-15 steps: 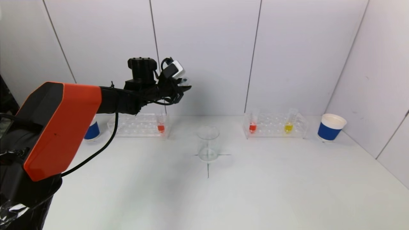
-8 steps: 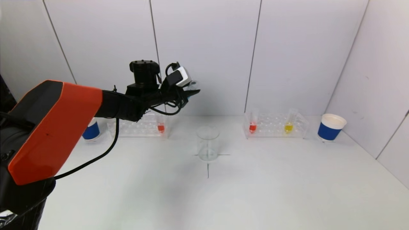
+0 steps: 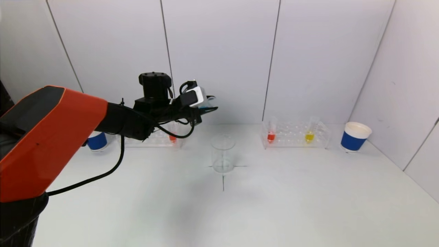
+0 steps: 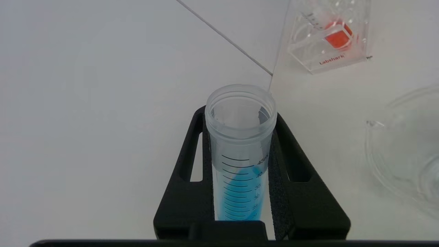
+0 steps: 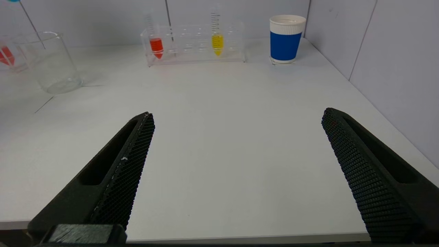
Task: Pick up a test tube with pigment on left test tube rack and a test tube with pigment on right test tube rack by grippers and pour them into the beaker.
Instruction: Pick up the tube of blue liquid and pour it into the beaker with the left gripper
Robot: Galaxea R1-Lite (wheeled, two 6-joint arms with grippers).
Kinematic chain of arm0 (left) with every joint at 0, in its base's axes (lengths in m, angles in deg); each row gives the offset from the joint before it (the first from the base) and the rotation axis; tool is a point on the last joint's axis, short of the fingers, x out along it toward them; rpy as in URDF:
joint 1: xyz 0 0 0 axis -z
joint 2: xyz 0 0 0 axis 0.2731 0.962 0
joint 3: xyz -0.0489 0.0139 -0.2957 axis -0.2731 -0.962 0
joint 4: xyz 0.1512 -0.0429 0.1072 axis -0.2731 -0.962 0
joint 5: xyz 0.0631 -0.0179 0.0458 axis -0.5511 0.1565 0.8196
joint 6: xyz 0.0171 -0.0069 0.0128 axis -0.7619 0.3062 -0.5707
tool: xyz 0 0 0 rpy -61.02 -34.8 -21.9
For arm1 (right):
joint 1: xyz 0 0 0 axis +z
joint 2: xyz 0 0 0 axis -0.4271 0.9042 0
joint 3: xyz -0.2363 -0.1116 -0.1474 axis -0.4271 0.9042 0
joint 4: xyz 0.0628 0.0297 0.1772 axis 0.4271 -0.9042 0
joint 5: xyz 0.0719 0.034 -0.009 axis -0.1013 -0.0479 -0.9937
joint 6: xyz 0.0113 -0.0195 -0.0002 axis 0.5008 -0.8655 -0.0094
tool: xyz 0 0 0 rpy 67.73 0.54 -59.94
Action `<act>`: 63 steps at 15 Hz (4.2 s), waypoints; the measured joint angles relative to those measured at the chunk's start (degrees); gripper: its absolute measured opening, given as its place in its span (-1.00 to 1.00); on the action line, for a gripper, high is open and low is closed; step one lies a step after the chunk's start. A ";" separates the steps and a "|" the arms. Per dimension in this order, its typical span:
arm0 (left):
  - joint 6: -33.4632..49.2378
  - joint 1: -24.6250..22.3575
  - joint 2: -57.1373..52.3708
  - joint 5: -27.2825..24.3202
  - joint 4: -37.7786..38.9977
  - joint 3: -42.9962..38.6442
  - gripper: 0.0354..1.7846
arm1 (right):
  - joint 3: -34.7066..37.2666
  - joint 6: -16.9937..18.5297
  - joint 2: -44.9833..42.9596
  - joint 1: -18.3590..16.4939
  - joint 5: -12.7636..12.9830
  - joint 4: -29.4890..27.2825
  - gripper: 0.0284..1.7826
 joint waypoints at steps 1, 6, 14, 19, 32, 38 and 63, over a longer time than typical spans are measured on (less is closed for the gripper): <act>-1.61 0.02 -0.77 -1.07 -0.10 -1.32 -0.52 | 0.00 0.00 0.00 0.00 0.02 0.00 0.99; -7.69 0.09 -2.16 -2.46 -0.18 -3.67 -0.52 | 0.00 0.00 0.00 0.00 0.00 0.02 0.99; -16.65 0.11 -2.07 -2.84 0.20 -5.03 -0.52 | 0.00 -0.02 0.00 0.02 -0.02 0.02 0.99; -19.47 0.13 -0.56 -3.19 3.28 -5.01 -0.52 | 0.00 0.00 0.00 0.02 0.00 0.02 0.99; -19.38 0.17 2.76 -11.45 18.12 -7.72 -0.52 | 0.00 0.00 0.00 0.00 0.00 0.00 0.99; -23.88 0.17 6.03 -11.45 19.25 -7.94 -0.52 | 0.00 0.00 0.00 0.00 -0.02 0.02 0.99; -38.01 0.17 7.98 -11.36 18.90 -4.38 -0.52 | 0.00 0.00 0.00 0.02 0.00 0.00 0.99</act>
